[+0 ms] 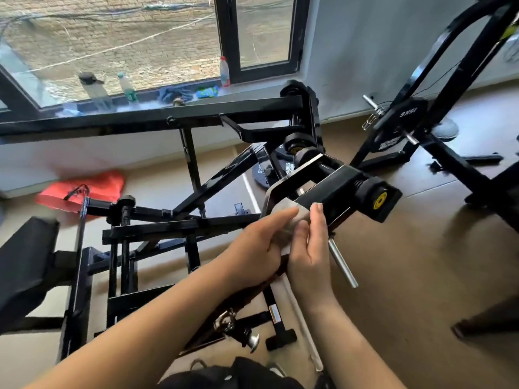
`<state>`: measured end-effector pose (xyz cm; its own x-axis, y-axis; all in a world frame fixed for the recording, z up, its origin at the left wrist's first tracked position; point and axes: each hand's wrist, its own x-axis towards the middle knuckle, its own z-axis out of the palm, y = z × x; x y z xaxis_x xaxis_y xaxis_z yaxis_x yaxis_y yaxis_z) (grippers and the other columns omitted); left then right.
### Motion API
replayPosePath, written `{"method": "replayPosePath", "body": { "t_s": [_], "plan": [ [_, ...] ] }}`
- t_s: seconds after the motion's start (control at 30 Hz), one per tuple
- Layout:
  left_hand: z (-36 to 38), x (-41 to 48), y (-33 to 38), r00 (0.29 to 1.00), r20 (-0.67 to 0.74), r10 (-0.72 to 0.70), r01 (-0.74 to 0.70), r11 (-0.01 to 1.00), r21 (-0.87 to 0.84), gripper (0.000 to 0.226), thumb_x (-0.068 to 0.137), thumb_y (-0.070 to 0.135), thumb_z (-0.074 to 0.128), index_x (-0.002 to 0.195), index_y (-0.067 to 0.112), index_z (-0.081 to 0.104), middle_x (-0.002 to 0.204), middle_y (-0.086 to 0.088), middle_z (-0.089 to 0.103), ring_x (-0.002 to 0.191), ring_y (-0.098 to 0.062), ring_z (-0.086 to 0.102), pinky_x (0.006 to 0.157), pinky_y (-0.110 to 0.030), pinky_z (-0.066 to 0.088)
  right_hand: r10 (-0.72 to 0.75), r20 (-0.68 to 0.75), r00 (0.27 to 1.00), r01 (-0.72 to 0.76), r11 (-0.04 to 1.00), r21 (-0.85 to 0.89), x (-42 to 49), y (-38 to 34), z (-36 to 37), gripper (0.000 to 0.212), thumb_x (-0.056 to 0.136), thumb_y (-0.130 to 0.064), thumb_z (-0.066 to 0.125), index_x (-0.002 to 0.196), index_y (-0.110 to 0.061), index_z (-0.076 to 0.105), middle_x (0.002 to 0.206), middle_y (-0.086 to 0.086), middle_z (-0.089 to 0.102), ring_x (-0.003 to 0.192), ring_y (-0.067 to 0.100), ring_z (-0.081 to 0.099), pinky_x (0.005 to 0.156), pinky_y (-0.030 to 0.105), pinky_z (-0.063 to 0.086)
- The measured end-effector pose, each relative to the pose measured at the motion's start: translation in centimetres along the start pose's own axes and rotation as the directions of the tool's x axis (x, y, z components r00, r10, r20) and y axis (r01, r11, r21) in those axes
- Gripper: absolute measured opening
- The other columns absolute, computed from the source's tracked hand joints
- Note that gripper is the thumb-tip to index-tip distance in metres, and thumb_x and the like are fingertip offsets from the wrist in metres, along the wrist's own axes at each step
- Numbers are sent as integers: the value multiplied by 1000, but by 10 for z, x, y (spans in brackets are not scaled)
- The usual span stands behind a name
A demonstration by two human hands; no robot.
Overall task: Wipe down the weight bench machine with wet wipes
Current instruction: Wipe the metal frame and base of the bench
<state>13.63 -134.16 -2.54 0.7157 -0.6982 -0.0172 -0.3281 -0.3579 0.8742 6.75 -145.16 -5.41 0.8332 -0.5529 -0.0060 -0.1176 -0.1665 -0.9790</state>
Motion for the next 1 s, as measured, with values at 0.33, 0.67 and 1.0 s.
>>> {"method": "replayPosePath", "body": {
  "t_s": [0.33, 0.67, 1.0],
  "plan": [
    [-14, 2, -28, 990, 129, 64, -123, 842, 525, 60, 105, 22, 46, 162, 30, 28, 168, 13, 20, 156, 0, 9, 128, -33, 20, -121, -238, 964, 103, 991, -86, 32, 20, 21, 60, 107, -23, 32, 164, -11, 16, 174, 3, 2, 159, 7, -3, 130, 29, 4],
    [-12, 6, -24, 999, -24, 23, -18, 980, 200, 60, 91, 11, 45, 147, 29, 55, 149, 9, 57, 141, -1, 46, 120, -24, 34, -78, 64, 995, 76, 997, 31, -25, 14, 25, 62, 107, -43, 28, 164, -30, 7, 172, -20, -2, 155, -7, -4, 131, 38, 6],
    [-16, 4, -18, 973, -216, 84, -13, 951, 310, 58, 93, -6, 43, 145, 16, 57, 142, 1, 63, 135, -15, 55, 115, -36, 44, -194, -329, 924, 93, 950, -299, 84, 21, 9, 61, 96, -20, 54, 150, 7, 43, 153, 29, 31, 142, 47, 28, 112, 3, -6]
  ]
}}
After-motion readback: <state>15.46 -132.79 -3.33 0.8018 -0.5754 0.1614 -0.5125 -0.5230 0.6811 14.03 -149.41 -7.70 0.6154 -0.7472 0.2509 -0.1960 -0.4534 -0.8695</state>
